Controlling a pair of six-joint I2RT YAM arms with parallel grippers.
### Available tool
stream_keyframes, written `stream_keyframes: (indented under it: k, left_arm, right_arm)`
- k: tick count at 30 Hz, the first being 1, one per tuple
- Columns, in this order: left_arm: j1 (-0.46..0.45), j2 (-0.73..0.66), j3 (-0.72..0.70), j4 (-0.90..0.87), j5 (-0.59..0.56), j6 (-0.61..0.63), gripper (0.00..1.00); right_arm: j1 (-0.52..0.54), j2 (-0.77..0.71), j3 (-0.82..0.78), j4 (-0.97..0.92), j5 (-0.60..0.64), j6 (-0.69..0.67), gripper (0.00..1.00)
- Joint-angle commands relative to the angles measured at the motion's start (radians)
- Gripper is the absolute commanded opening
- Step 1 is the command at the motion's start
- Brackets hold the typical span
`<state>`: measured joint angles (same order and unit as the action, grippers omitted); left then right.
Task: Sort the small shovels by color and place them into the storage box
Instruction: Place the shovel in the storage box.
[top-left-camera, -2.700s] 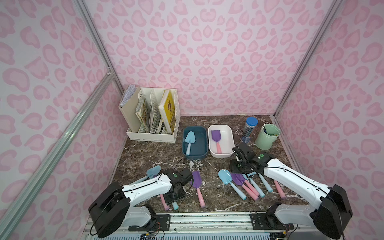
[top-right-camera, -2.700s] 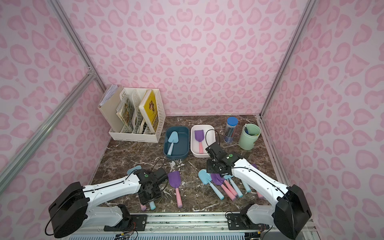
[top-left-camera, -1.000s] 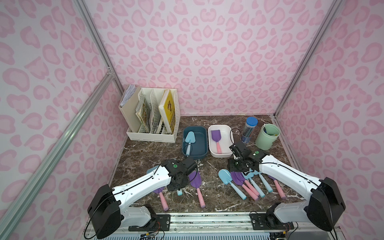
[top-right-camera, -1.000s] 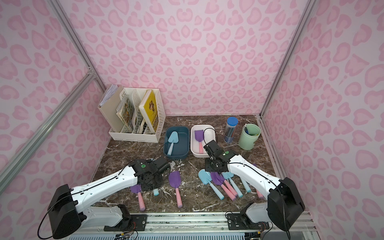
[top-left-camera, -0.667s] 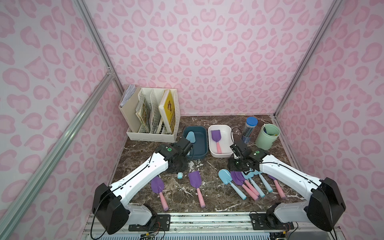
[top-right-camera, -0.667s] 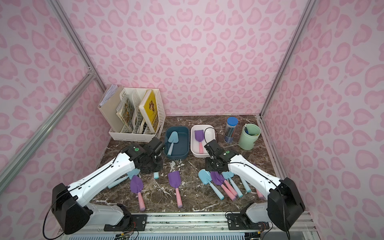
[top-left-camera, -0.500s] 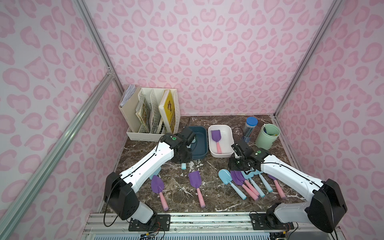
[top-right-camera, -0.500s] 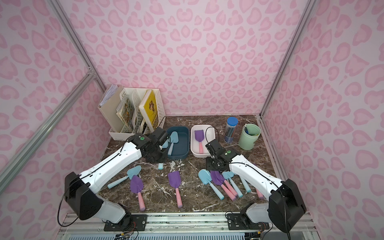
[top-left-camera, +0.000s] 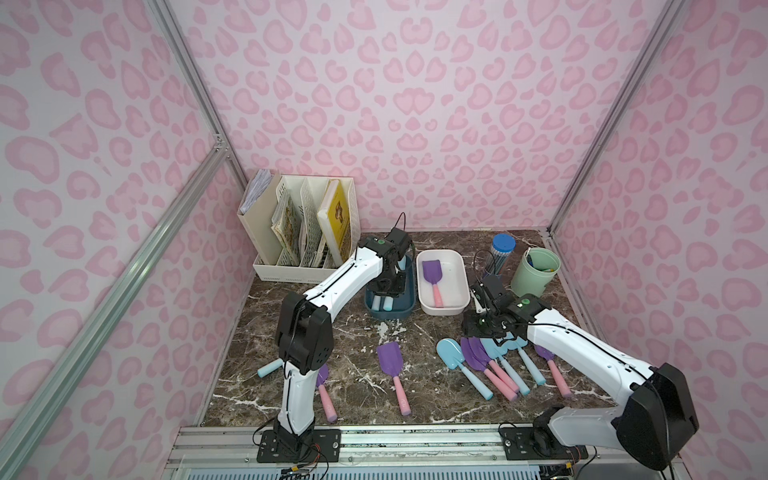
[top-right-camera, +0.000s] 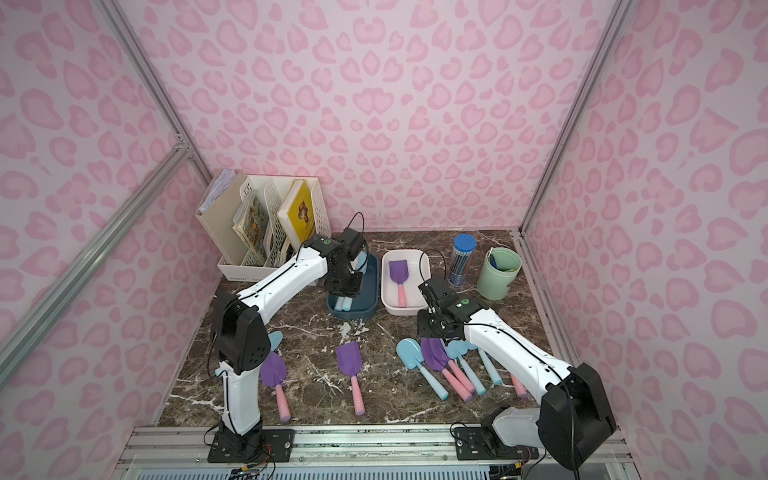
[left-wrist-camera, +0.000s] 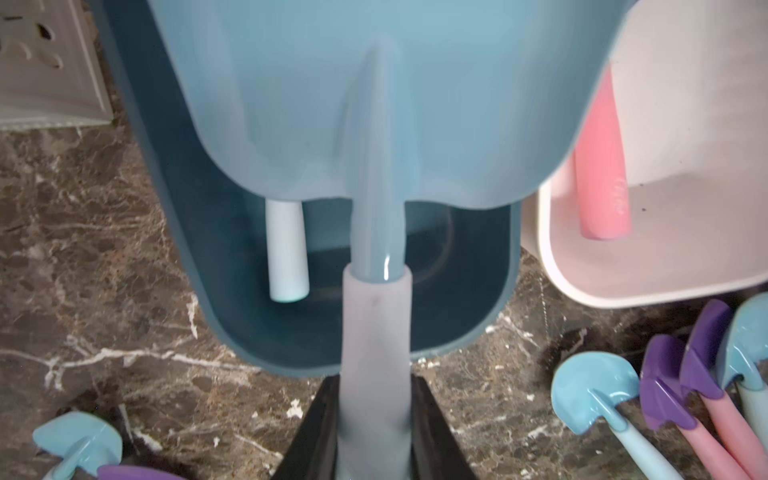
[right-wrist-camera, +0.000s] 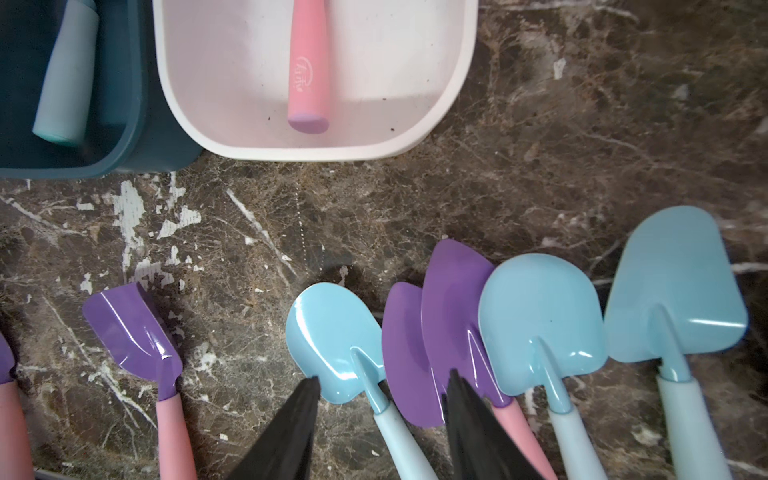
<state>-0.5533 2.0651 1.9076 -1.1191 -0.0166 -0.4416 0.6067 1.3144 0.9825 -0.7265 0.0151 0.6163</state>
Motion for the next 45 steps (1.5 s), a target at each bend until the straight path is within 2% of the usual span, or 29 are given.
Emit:
stream_keyframes:
  k: [1,12,35,45]
  left_arm:
    - [0.012,0.052,0.053,-0.033,0.001,0.028,0.09]
    - [0.033,0.220,0.203,-0.057,0.024,0.000,0.08]
    - [0.035,0.373,0.325,-0.089,0.054,-0.043,0.10]
    - [0.035,0.396,0.331,-0.085,0.068,-0.045,0.11]
  right_arm:
    - [0.000,-0.020,0.004,-0.008,0.004,0.004,0.54]
    - [0.002,-0.040,0.007,-0.028,0.012,0.020,0.54]
    - [0.001,-0.038,-0.015,-0.019,0.017,0.013,0.54]
    - [0.002,-0.022,-0.020,-0.011,0.018,0.009,0.54]
